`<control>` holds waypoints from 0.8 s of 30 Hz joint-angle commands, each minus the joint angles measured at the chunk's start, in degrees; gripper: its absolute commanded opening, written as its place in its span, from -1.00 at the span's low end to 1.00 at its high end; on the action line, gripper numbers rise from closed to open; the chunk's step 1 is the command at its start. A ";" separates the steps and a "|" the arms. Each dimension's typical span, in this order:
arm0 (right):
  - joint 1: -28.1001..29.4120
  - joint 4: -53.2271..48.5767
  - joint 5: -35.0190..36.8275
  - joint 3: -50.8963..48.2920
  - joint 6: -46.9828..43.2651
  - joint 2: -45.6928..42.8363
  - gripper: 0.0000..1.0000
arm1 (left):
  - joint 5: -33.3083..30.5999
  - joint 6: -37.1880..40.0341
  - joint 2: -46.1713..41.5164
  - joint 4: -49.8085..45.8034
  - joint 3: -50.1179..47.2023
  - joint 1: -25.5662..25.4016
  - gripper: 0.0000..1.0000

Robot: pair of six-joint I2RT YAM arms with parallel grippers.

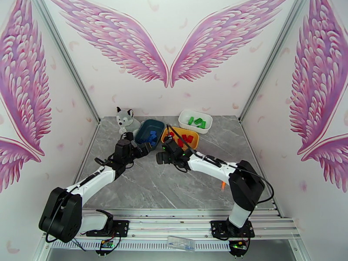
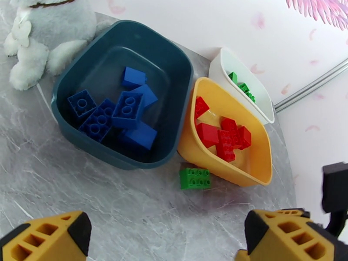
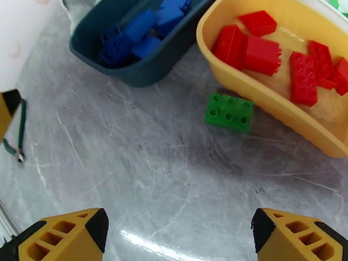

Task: Sort the legos into containers by color

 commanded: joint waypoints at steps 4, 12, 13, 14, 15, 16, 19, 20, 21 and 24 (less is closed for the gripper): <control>1.46 -0.07 5.07 7.20 -0.80 10.32 0.90 | 0.14 -0.50 -0.25 -0.18 -0.93 0.70 0.98; 1.40 -1.87 10.08 12.80 2.41 18.43 0.92 | 2.16 -1.59 0.21 0.99 -1.22 0.80 0.97; 1.34 -2.74 11.47 13.35 2.77 18.91 0.92 | 2.30 -1.70 0.21 1.03 -1.22 0.79 0.98; 1.31 -3.05 12.53 13.56 3.14 19.16 0.93 | 2.39 -1.79 0.22 1.14 -1.18 0.80 0.97; 1.17 -3.10 13.39 13.44 3.54 19.26 0.94 | 2.49 -1.84 0.22 1.16 -1.24 0.79 0.98; 0.94 -3.01 14.06 13.13 3.84 19.27 0.94 | 2.59 -1.89 0.22 1.21 -1.21 0.79 0.98; 0.14 -2.40 15.01 12.54 4.44 19.30 0.97 | 2.98 -2.02 0.22 1.43 -1.29 0.85 0.97; -0.22 -2.21 15.01 12.55 4.34 19.49 0.97 | 3.05 -2.13 0.26 1.59 -1.42 0.79 0.98; -0.69 -2.19 14.87 12.87 4.33 19.87 0.96 | 3.24 -2.17 0.30 1.82 -1.51 0.82 0.97; -1.51 -1.70 13.88 13.63 4.28 21.00 0.91 | 3.75 -2.46 0.80 2.21 -1.50 0.79 0.98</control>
